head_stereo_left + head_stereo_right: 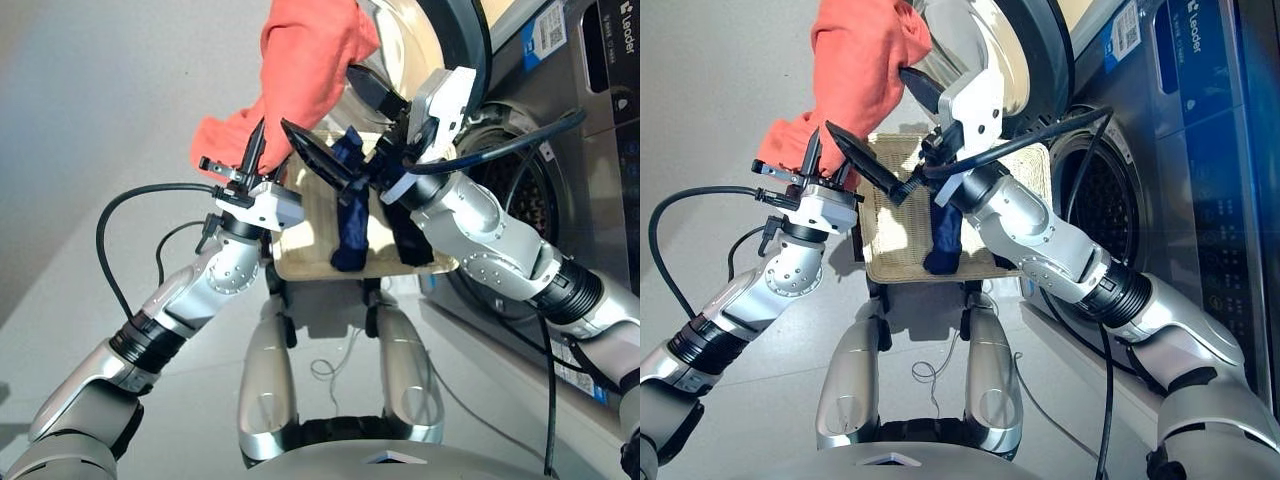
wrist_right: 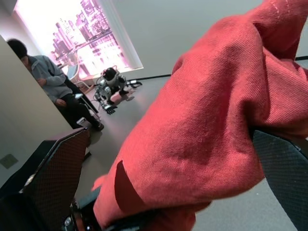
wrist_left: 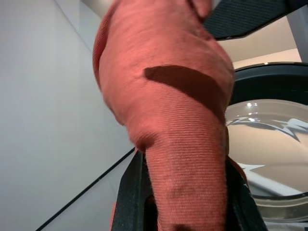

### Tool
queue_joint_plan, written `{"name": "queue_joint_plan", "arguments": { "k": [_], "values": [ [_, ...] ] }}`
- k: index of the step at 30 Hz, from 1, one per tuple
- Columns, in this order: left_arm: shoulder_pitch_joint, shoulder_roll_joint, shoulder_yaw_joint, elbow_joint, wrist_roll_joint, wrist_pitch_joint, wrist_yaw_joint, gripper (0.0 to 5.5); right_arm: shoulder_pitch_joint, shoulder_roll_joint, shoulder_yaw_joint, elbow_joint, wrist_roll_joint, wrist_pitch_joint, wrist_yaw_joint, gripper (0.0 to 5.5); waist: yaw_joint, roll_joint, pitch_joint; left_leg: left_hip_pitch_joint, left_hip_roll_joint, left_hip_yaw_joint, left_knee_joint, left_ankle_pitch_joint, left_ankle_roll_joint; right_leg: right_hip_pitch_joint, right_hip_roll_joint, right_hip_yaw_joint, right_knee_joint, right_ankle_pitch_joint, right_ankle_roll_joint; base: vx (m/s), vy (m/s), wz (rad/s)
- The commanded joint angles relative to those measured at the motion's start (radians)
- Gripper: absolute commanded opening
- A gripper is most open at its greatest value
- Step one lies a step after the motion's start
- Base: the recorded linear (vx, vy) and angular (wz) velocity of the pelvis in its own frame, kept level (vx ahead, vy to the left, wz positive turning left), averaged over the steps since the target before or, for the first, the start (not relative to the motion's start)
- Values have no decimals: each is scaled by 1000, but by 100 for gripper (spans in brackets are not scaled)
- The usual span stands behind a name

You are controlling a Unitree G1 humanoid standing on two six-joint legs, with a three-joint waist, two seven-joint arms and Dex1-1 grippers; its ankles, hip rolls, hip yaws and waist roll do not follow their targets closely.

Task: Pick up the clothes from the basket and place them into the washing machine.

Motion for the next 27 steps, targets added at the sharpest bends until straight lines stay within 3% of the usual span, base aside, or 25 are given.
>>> {"name": "queue_joint_plan", "arguments": {
  "k": [1, 7, 8, 9, 12, 17, 20, 23, 26, 27],
  "values": [
    [-39, 55, 0, -204, 39, -79, 20, 0, -120, -20, 7, -145, 28, -74, 15, 550, 3, -6, -20, 38, -7, 10, 53, -45, -35, 32, -43, 14, -28, -7, 79, 0, 0, 0],
    [-45, 66, 9, -218, 25, -82, 33, 0, -115, -3, 11, -126, 39, -76, 6, 550, 5, -8, -14, 32, -4, 9, 58, -43, -37, 31, -44, 17, -29, -4, 77, 0, 0, 0],
    [-46, 68, 4, -218, 36, -78, 39, 0, -109, -1, 8, -124, 39, -76, 4, 481, 5, -9, -13, 30, -4, 8, 59, -43, -36, 30, -45, 17, -30, -3, 78, 0, 0, 0],
    [-49, 68, 2, -216, 43, -77, 41, 0, -108, -4, 8, -127, 38, -76, 4, 475, 5, -9, -13, 29, -5, 8, 60, -42, -36, 30, -45, 16, -30, -3, 78, 0, 0, 0],
    [-57, 75, -3, -224, 69, -69, 52, 0, -93, -10, 3, -129, 34, -78, -3, 550, 5, -5, -13, 25, -6, 6, 61, -43, -35, 29, -47, 16, -31, -2, 78, 0, 0, 0],
    [-68, 83, 20, -265, 104, -64, 90, 0, -68, -20, -7, -134, 9, -78, -26, 515, 6, -1, -13, 16, -8, 3, 68, -45, -35, 24, -50, 16, -30, -2, 77, 0, 0, 0],
    [-71, 86, 41, -295, 109, -59, 109, 0, -53, -30, -7, -153, 9, -71, -26, 462, 6, 0, -13, 10, -8, 1, 71, -45, -36, 22, -50, 16, -31, -1, 76, 0, 0, 0],
    [-79, 82, 38, -305, 103, -60, 116, 0, -48, -34, -3, -159, 3, -73, -37, 270, 5, 1, -13, 8, -10, -1, 71, -45, -35, 21, -51, 15, -32, -1, 75, 0, 0, 0],
    [-93, 77, 19, -309, 102, -60, 112, 0, -52, -23, 2, -158, 4, -76, -48, 209, 6, 2, -13, 4, -11, -1, 76, -47, -34, 21, -53, 15, -31, -1, 75, 0, 0, 0],
    [-103, 70, 4, -307, 98, -61, 107, 0, -59, -13, 7, -155, 2, -75, -51, 110, 6, 3, -13, 3, -12, 0, 76, -48, -34, 20, -55, 15, -32, 0, 76, 0, 0, 0]
  ]
}}
